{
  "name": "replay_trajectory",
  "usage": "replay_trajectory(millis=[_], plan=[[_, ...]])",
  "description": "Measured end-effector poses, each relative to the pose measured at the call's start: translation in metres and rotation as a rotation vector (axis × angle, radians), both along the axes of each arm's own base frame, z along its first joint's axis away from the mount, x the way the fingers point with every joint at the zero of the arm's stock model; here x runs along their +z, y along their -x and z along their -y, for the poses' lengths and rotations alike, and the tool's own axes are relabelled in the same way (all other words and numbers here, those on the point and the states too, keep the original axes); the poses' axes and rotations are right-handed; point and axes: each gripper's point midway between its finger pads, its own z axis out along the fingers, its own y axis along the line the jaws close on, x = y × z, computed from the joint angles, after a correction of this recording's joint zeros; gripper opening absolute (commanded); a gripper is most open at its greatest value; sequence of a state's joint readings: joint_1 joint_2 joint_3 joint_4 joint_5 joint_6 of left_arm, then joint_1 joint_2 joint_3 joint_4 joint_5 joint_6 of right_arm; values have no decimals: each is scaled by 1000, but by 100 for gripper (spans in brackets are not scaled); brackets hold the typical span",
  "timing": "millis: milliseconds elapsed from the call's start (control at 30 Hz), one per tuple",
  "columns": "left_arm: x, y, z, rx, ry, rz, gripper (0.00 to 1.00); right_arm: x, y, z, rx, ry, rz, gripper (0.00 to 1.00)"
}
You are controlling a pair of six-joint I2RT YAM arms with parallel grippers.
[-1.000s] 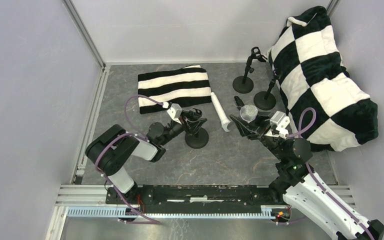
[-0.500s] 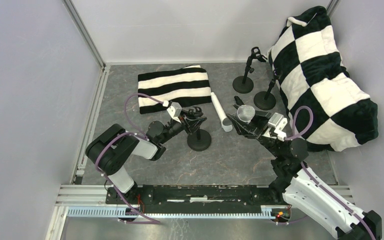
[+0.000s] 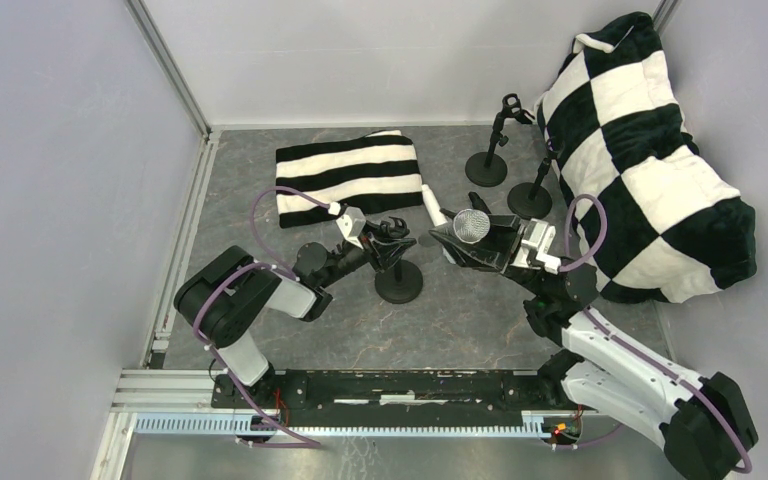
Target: Attach the microphones to the stand
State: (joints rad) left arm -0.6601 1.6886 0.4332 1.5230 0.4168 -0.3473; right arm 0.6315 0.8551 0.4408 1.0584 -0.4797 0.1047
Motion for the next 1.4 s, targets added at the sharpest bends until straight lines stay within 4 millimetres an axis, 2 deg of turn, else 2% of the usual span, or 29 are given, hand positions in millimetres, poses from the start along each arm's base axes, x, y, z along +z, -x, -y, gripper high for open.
replay_trajectory(millis=[200, 367, 567, 700, 933, 1167, 1400], plan=[[0, 1, 1, -9, -1, 3, 2, 23, 7, -11, 86, -34, 68, 0], [-1, 1, 1, -10, -1, 3, 2, 32, 13, -21, 137, -29, 112, 0], [0, 2, 1, -11, -1, 3, 2, 23, 17, -38, 184, 8, 129, 0], [0, 2, 1, -11, -1, 3, 2, 19, 13, -45, 180, 27, 140, 0], [0, 2, 1, -14, 0, 0, 2, 12, 3, -52, 161, 52, 148, 0], [-1, 5, 2, -33, -3, 0, 2, -4, -7, -60, 157, 84, 124, 0], [-2, 7, -1, -26, 0, -4, 2, -6, -7, -62, 159, 89, 139, 0]])
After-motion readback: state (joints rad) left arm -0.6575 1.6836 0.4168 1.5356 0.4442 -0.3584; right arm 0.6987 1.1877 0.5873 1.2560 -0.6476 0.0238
